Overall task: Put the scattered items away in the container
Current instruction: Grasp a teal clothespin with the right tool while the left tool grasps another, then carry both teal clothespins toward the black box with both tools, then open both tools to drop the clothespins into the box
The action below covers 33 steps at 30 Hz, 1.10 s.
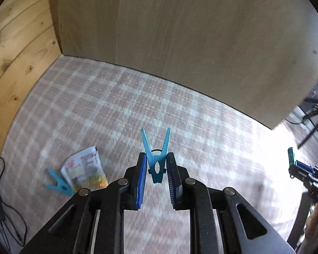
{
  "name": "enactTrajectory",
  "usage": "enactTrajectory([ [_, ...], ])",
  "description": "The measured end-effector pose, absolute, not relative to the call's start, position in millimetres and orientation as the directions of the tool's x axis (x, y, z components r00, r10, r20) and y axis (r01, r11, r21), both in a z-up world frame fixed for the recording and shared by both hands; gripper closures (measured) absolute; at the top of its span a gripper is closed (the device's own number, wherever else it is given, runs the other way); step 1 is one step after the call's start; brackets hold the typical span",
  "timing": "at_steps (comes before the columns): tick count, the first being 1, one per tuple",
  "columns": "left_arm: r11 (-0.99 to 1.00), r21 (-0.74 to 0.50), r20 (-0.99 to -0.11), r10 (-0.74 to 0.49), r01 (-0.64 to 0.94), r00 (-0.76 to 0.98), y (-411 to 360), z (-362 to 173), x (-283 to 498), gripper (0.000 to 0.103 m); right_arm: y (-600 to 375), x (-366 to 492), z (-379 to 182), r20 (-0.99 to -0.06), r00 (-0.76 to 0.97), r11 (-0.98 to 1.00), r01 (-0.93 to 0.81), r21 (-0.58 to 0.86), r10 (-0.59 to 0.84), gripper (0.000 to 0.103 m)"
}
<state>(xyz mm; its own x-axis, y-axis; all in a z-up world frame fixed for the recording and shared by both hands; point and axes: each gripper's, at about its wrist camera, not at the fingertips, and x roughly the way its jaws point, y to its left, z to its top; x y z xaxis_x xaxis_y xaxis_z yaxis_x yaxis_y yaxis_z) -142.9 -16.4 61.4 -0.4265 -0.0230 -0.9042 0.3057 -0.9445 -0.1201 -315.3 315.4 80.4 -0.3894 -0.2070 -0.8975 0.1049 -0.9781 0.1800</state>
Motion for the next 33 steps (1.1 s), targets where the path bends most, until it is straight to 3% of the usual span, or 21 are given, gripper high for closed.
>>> enactTrajectory([
  [14, -0.986, -0.167, -0.868, 0.150, -0.006, -0.474, 116, 116, -73, 0.086, 421, -180, 144, -0.862, -0.493, -0.980, -0.087, 0.182, -0.116, 0.076],
  [22, -0.944, -0.217, -0.853, 0.306, -0.248, -0.423, 244, 144, -139, 0.086, 517, -79, 166, -0.862, -0.506, -0.933, -0.325, 0.152, 0.036, 0.076],
  [33, -0.839, -0.234, -0.837, 0.431, -0.492, -0.338, 398, 153, -148, 0.085, 601, 14, 172, -0.882, -0.442, -0.844, -0.525, 0.107, 0.163, 0.076],
])
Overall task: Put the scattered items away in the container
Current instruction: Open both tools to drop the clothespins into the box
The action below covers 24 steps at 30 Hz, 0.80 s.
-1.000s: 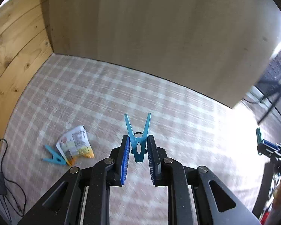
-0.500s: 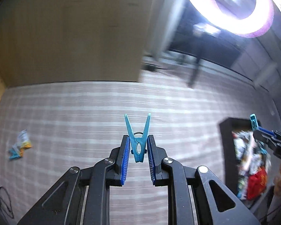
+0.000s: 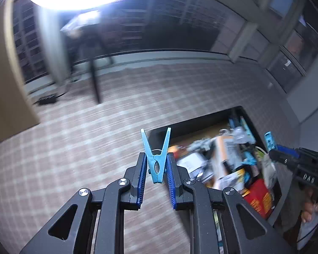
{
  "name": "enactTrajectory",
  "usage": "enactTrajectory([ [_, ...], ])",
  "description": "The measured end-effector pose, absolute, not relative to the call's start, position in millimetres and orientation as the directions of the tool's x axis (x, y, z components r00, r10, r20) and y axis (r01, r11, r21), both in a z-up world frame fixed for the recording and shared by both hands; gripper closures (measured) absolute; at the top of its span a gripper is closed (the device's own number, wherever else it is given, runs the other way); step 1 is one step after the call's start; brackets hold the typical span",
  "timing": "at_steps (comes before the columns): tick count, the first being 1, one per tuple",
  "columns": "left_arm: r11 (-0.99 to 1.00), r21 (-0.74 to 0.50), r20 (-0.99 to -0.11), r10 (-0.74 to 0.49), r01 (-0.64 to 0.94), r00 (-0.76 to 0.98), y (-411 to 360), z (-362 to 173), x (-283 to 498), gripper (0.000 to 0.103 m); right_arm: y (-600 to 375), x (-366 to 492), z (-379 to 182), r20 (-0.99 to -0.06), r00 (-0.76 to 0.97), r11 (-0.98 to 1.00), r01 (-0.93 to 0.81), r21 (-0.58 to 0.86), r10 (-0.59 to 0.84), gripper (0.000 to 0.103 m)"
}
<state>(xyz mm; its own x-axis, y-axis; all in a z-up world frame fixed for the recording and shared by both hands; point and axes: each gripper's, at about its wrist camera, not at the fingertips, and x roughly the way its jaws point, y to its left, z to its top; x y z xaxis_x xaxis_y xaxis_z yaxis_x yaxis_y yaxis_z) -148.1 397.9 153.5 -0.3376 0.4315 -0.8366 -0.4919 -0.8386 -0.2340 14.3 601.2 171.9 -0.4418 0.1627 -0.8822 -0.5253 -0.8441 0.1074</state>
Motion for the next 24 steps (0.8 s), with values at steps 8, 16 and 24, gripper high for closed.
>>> enactTrajectory([
  [8, -0.810, -0.210, -0.854, 0.424, -0.548, -0.300, 449, 141, -159, 0.085, 614, 28, 166, -0.884, -0.433, -0.830, -0.549, 0.105, 0.175, 0.076],
  [16, -0.813, -0.185, -0.847, 0.417, -0.551, -0.331, 455, 144, -165, 0.048, 626, 28, 166, -0.880, -0.424, -0.799, -0.595, 0.092, 0.214, 0.052],
  [24, -0.834, -0.189, -0.847, 0.405, -0.518, -0.345, 427, 146, -174, 0.050, 619, 18, 168, -0.878, -0.431, -0.812, -0.576, 0.092, 0.206, 0.052],
])
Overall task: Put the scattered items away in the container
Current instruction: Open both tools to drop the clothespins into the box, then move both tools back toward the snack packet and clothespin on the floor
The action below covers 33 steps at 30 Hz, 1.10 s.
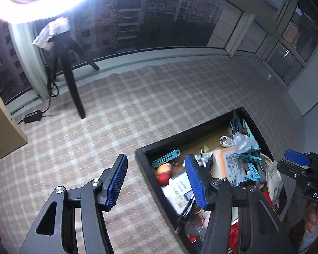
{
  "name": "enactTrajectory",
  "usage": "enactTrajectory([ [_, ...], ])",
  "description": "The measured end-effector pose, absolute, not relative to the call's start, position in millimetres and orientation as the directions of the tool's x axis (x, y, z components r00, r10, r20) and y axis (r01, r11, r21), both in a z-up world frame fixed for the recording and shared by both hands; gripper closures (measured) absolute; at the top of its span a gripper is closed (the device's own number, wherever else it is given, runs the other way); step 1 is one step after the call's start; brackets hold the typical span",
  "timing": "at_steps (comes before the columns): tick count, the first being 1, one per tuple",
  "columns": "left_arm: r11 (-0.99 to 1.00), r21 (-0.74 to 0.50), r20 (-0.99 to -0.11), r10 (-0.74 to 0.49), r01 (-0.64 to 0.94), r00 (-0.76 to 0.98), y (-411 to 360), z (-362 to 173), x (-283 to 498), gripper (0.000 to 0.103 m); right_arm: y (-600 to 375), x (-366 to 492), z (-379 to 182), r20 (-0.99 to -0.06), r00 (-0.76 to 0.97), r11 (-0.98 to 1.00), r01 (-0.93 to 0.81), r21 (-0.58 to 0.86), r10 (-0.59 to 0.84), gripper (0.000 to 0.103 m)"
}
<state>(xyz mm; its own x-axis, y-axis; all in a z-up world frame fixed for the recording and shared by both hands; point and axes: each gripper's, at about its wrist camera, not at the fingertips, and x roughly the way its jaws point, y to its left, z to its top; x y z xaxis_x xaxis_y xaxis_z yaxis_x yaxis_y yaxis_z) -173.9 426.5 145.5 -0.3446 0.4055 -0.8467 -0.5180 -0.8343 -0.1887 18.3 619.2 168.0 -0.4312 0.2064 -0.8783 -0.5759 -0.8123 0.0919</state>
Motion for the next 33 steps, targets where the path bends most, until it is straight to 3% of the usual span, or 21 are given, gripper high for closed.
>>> enactTrajectory([
  [12, -0.911, -0.151, -0.837, 0.325, -0.385, -0.440, 324, 158, -170, 0.050, 569, -30, 180, -0.865, -0.483, -0.892, -0.439, 0.106, 0.135, 0.052],
  [22, -0.982, -0.135, -0.839, 0.185, -0.135, -0.512, 172, 151, -150, 0.050, 481, -102, 186, -0.862, -0.506, -0.970, -0.221, 0.100, 0.027, 0.052],
  [33, -0.993, -0.088, -0.846, 0.032, 0.081, -0.532, -7, 135, -96, 0.050, 317, -183, 179, -0.854, -0.497, -0.988, 0.064, 0.144, -0.156, 0.049],
])
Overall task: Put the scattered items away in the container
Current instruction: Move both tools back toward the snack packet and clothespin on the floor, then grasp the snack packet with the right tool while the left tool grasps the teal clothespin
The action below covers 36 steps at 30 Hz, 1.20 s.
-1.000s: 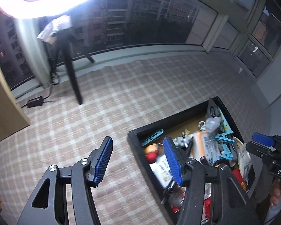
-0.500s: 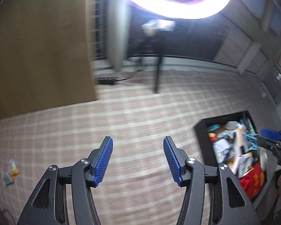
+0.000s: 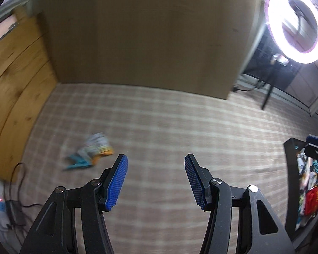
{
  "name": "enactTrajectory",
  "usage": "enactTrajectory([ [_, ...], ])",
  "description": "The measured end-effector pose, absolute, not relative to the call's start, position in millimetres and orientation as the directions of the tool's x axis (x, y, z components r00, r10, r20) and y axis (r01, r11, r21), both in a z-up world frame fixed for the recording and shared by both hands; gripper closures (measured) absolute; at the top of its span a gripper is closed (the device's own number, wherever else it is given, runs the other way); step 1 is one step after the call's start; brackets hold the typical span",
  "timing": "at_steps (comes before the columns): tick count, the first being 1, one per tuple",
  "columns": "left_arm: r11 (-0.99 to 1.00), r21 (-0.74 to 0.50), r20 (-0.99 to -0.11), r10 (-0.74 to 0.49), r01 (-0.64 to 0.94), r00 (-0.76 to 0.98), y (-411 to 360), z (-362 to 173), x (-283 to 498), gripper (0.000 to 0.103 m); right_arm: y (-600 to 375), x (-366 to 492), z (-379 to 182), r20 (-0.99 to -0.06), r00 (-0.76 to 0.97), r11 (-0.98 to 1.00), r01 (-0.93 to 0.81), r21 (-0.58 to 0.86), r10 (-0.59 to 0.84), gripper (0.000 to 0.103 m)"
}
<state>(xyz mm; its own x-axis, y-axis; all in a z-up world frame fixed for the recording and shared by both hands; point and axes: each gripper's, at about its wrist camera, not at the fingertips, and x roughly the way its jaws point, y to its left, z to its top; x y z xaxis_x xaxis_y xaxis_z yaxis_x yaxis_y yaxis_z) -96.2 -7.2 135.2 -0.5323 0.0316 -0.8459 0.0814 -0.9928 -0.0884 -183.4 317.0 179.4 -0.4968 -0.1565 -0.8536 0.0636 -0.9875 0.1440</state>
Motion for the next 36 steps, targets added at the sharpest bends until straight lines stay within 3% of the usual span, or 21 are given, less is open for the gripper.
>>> enactTrajectory([
  [9, -0.999, 0.048, -0.862, -0.040, -0.003, -0.505, -99, 107, -71, 0.050, 157, -243, 156, -0.855, -0.433, -0.942, 0.292, 0.166, -0.285, 0.048],
  [18, -0.977, 0.061, -0.887, 0.039, -0.202, -0.460, -129, 78, -87, 0.048, 48, -284, 104, -0.902, -0.336, -0.886, 0.454, 0.095, -0.269, 0.048],
  [28, -0.942, 0.017, -0.911, 0.123, -0.334, -0.394, -128, 43, -107, 0.049, 12, -322, 52, -0.933, -0.261, -0.861, 0.500, 0.090, -0.249, 0.048],
  [33, -0.937, -0.002, -0.917, 0.141, -0.349, -0.374, -126, 31, -112, 0.061, 7, -339, 39, -0.934, -0.245, -0.858, 0.502, 0.108, -0.261, 0.048],
  [36, -0.938, -0.010, -0.916, 0.147, -0.346, -0.373, -125, 27, -115, 0.063, 3, -345, 34, -0.935, -0.240, -0.853, 0.510, 0.108, -0.261, 0.048],
])
